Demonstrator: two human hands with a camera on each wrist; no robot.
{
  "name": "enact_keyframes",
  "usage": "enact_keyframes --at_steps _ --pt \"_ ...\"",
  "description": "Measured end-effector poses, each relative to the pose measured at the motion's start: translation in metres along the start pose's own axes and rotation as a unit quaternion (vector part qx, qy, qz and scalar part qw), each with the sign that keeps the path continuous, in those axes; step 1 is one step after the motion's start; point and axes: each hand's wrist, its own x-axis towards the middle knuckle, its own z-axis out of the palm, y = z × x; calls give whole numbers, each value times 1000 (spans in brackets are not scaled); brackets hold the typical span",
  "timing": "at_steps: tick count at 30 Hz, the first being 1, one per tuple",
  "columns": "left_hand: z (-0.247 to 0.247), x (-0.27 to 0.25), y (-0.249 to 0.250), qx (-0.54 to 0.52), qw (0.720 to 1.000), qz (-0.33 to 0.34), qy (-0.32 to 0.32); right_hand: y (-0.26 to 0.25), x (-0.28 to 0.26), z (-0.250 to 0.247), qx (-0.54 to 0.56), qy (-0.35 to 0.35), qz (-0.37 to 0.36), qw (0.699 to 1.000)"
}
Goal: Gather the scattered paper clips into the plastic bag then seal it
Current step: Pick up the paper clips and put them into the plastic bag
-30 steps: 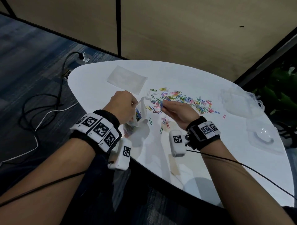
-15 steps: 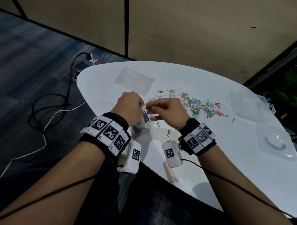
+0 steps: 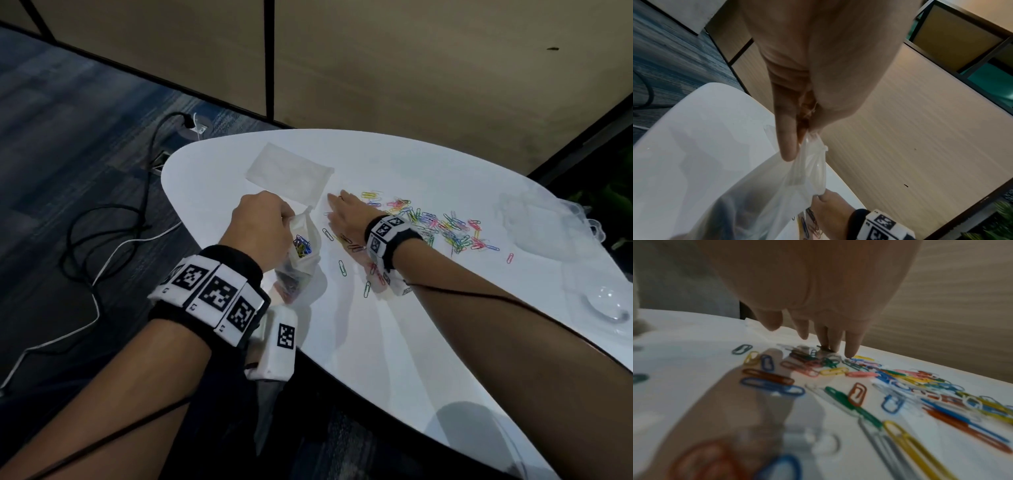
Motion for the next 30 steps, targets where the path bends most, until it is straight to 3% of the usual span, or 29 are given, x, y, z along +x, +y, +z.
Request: enact_keyframes --at_steps 3,6,13,18,21,24,28,30 --pt "1 0 1 2 1000 -4 -4 -7 -19 10 -110 6 -71 991" --pt "1 -1 2 3 1000 -12 -8 -2 -39 27 -165 -15 -74 983" --pt "1 -11 10 19 1000 -14 -11 16 -69 43 -212 10 -78 974" --pt "5 -13 12 25 999 -13 -17 7 -65 44 -170 55 -77 981" --pt "6 -12 13 23 999 -13 -23 9 -62 44 -107 96 -27 989" --pt "6 -10 15 27 999 -12 -26 18 -63 31 62 149 75 984" --pt "8 -9 18 44 998 -10 -32 38 -70 10 276 198 207 918" --pt "8 -10 20 48 998 -7 -35 42 -76 1 414 220 228 853"
